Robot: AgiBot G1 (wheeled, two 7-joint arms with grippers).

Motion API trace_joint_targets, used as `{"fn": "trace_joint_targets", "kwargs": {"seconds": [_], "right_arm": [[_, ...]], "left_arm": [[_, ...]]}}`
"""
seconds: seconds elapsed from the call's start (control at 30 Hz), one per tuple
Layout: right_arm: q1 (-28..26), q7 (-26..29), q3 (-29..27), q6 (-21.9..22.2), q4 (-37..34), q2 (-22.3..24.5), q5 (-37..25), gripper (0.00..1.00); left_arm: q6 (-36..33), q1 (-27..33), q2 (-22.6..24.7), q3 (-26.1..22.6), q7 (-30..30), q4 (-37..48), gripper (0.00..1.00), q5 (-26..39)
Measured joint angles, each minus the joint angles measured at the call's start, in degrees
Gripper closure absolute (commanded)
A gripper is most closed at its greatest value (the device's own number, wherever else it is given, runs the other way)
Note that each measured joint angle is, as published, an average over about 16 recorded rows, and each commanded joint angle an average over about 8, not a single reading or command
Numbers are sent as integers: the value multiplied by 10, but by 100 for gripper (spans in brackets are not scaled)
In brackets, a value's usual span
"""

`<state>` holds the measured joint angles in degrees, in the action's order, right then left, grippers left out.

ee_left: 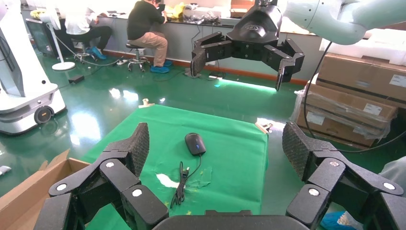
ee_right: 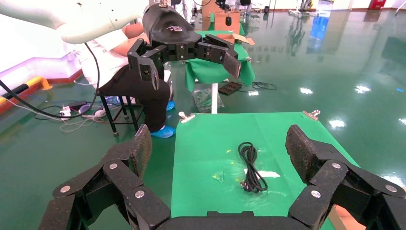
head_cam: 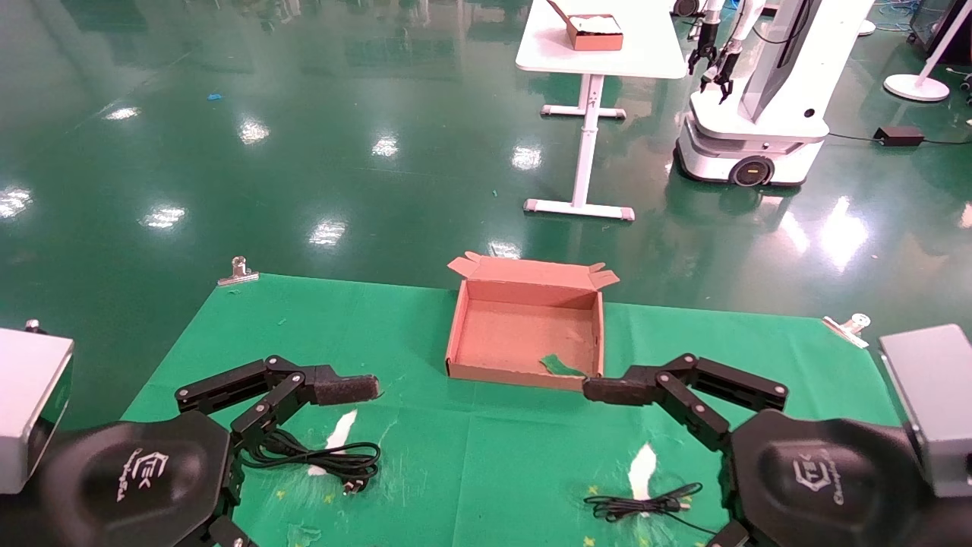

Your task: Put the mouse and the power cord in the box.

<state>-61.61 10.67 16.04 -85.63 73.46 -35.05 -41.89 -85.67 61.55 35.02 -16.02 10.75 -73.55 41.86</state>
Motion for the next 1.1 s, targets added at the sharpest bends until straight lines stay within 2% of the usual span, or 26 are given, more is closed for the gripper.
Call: {"fn": "trace_joint_targets", "kwargs": {"seconds": [0.77, 0.93, 1.1], "right_arm": [[-1, -3, 1, -2, -2, 2, -4, 0], [-7, -18, 6, -13, -16, 4, -22, 0], [-25, -50, 25, -29, -47, 5, -61, 0]], "left_arm": [[0, 2, 0, -2, -3, 4, 0, 7], [-8, 16, 0, -11, -14, 17, 0, 34], [-22, 50, 5, -35, -40, 44, 0, 93]]}}
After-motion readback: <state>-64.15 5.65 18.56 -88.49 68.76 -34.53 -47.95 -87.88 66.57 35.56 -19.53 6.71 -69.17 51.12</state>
